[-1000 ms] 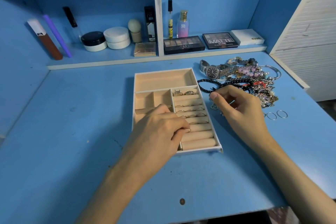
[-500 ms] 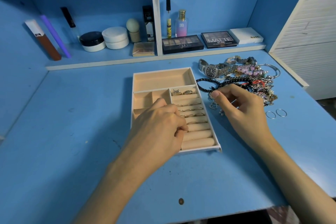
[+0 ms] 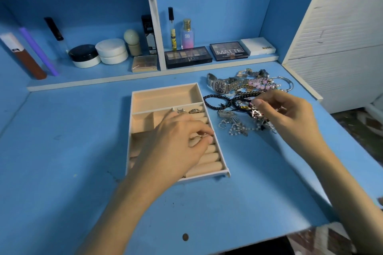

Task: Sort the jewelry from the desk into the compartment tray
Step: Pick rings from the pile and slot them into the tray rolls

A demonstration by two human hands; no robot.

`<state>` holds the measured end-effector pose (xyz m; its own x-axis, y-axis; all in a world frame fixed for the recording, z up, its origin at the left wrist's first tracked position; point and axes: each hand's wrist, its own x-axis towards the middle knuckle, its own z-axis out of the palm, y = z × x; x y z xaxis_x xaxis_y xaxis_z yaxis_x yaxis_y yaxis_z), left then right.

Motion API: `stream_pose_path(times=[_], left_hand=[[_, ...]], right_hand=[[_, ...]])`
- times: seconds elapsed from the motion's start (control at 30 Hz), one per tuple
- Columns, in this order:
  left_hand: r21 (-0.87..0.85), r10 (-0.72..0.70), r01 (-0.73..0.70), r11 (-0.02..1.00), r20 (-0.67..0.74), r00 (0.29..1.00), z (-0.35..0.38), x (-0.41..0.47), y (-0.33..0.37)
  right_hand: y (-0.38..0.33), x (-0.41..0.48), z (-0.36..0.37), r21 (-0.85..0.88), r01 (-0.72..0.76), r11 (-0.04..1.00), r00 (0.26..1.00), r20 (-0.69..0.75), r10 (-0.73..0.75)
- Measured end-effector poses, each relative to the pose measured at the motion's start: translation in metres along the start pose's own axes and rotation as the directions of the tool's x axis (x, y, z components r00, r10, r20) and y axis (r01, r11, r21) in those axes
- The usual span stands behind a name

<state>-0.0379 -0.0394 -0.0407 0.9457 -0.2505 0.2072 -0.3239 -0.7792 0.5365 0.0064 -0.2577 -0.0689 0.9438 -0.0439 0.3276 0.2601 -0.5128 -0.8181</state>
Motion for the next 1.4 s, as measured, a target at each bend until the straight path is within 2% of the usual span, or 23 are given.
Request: stream_pose_path(times=[0.1, 0.23, 0.47, 0.6, 1.07, 1.4], left_hand=[[-0.027, 0.048, -0.048, 0.998, -0.012, 0.999, 0.015, 0.015, 0.014], [-0.035, 0.122, -0.121, 0.992, 0.027, 0.992, 0.041, 0.033, 0.033], [0.052, 0.182, -0.188, 0.981, 0.1, 0.978, 0.076, 0.06, 0.054], [0.097, 0.179, -0.193, 0.976, 0.139, 0.974, 0.082, 0.071, 0.058], [0.157, 0.163, -0.195, 0.968, 0.195, 0.967, 0.092, 0.082, 0.053], [0.089, 0.131, -0.156, 0.984, 0.24, 0.962, 0.091, 0.087, 0.054]], right_hand=[[0.011, 0.003, -0.03, -0.099, -0.054, 0.994, 0.998, 0.01, 0.055], [0.029, 0.006, -0.064, -0.3, -0.076, 0.951, 0.987, 0.11, 0.113], [0.039, 0.0, -0.079, -0.467, -0.002, 0.884, 0.938, 0.305, 0.163], [0.04, -0.001, -0.075, -0.494, 0.075, 0.866, 0.928, 0.353, 0.121], [0.04, 0.011, -0.071, -0.45, -0.041, 0.892, 0.903, 0.366, 0.226], [0.037, 0.001, -0.067, -0.376, 0.009, 0.926, 0.937, 0.327, 0.124]])
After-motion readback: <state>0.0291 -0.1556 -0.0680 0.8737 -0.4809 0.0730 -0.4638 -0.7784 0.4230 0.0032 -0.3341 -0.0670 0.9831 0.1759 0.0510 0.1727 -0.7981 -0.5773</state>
